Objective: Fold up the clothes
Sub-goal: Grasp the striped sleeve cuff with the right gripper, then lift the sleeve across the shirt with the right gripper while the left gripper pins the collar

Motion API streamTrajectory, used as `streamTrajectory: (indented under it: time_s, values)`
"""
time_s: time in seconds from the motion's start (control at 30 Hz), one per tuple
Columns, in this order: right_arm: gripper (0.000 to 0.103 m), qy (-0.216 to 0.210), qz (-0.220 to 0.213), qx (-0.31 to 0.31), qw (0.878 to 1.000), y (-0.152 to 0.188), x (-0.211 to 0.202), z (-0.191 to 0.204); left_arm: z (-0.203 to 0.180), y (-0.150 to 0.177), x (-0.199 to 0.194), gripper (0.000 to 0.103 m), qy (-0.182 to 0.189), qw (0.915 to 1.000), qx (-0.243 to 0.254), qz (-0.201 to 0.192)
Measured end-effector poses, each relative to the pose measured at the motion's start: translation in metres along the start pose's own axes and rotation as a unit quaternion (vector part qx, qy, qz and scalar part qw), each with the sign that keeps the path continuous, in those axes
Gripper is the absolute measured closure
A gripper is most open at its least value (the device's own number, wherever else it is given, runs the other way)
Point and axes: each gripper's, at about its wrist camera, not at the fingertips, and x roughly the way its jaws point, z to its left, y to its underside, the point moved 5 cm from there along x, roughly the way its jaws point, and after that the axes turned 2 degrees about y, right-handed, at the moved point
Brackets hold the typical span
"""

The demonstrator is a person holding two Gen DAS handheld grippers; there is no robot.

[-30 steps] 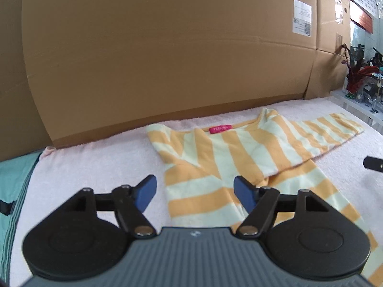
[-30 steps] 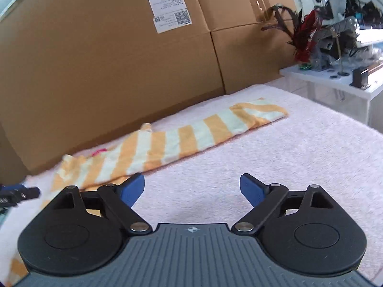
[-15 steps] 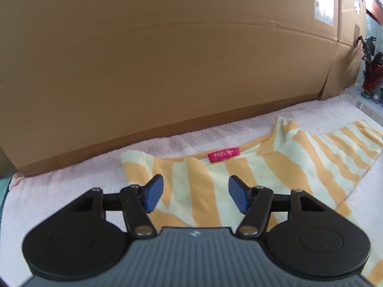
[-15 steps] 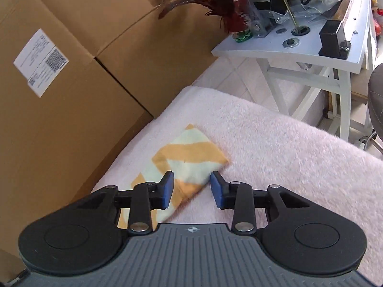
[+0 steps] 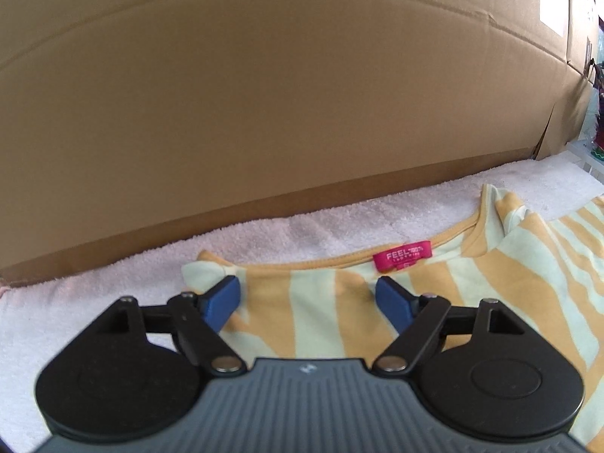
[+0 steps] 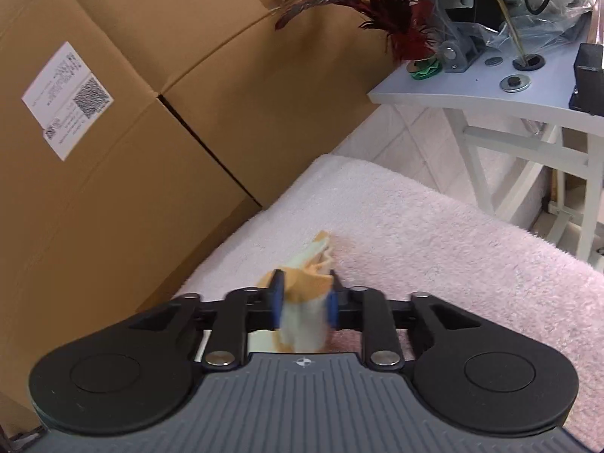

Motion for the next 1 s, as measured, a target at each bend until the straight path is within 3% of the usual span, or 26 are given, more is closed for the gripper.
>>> streamTrajectory:
  time_s: [0.13,0.2,0.3,0.37,0.53,0.63,0.7,0.9,1.0]
  values:
    - [0.094,0.01,0.006,0.025,1.0,-0.011,0.0,-0.005,0.0,0.002,-0.001,0.022,0.002,1.0,0.0,-0.001]
    - [0.094,0.014,0.006,0.008,1.0,-0.015,-0.003,0.002,0.0,0.003,-0.001,0.022,0.001,1.0,0.002,0.0]
    - [0.094,-0.032,-0.015,-0.03,0.999,-0.022,-0.022,0.031,0.001,-0.003,0.004,0.023,0.001,1.0,0.005,0.002]
    - [0.094,-0.066,-0.032,-0.043,0.996,-0.03,-0.04,0.051,-0.001,-0.006,0.003,0.032,0.012,0.9998,0.008,0.012]
    - [0.094,-0.113,-0.042,-0.025,0.992,-0.058,-0.072,0.079,-0.011,-0.021,-0.01,0.073,0.03,0.9966,0.07,0.031]
    - [0.094,-0.123,-0.042,-0.038,0.991,-0.067,-0.083,0.093,-0.009,-0.03,-0.027,0.087,0.039,0.9922,0.116,0.022]
    - [0.094,-0.125,-0.04,-0.041,0.991,-0.069,-0.087,0.095,-0.006,-0.033,-0.03,0.1,0.053,0.9908,0.119,0.034]
    - [0.094,-0.128,-0.024,-0.038,0.991,-0.059,-0.085,0.097,-0.017,-0.023,-0.032,0.103,0.127,0.9843,0.104,0.064]
    - [0.094,-0.136,-0.009,-0.032,0.99,-0.052,-0.079,0.098,-0.02,-0.015,-0.018,0.103,0.122,0.9844,0.096,0.083]
